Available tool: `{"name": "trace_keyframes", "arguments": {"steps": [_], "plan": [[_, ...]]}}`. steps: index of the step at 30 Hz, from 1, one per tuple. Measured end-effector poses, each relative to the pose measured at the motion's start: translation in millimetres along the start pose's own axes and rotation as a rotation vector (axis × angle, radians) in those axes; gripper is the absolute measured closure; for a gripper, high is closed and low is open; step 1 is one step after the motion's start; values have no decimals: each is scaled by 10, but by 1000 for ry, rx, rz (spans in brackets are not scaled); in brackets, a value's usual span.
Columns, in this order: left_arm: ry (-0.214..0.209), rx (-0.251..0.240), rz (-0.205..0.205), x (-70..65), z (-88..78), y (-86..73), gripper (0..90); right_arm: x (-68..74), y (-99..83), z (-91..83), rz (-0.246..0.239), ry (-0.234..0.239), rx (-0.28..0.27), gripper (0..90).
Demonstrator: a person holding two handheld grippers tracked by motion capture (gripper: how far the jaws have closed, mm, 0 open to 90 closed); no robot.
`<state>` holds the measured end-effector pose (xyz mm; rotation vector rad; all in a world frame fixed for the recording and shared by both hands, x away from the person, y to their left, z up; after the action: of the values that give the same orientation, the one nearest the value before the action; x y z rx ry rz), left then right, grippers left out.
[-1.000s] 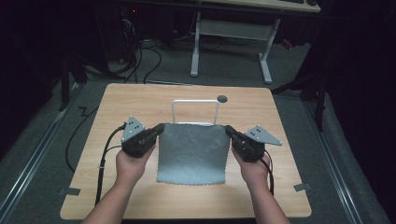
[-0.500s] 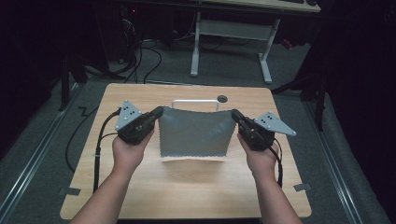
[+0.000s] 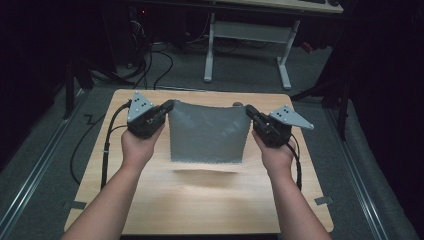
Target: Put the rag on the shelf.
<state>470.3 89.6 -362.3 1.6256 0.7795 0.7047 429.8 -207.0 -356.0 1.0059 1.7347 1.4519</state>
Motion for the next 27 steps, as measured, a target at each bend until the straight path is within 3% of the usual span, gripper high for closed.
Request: {"name": "trace_keyframes", "arguments": {"steps": [10, 20, 27], "plan": [[30, 0, 6, 175, 321, 2, 899, -207, 27, 341, 13, -17, 10, 896], [47, 92, 3, 335, 722, -88, 898, -457, 29, 713, 29, -54, 59, 897], [57, 116, 0, 401, 834, -95, 898, -522, 13, 862, 4, -74, 95, 896]]}}
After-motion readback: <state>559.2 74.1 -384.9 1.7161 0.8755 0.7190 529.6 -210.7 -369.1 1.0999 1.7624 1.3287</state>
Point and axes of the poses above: each handheld gripper's, and its own axes: z roughly forward along the jaws, y roughly out of its top, x roughly to its left, the point moved 5 cm from there along z, roughly forward along the jaws, and after that the axes turned 2 degrees about y, right-handed, at the moved point
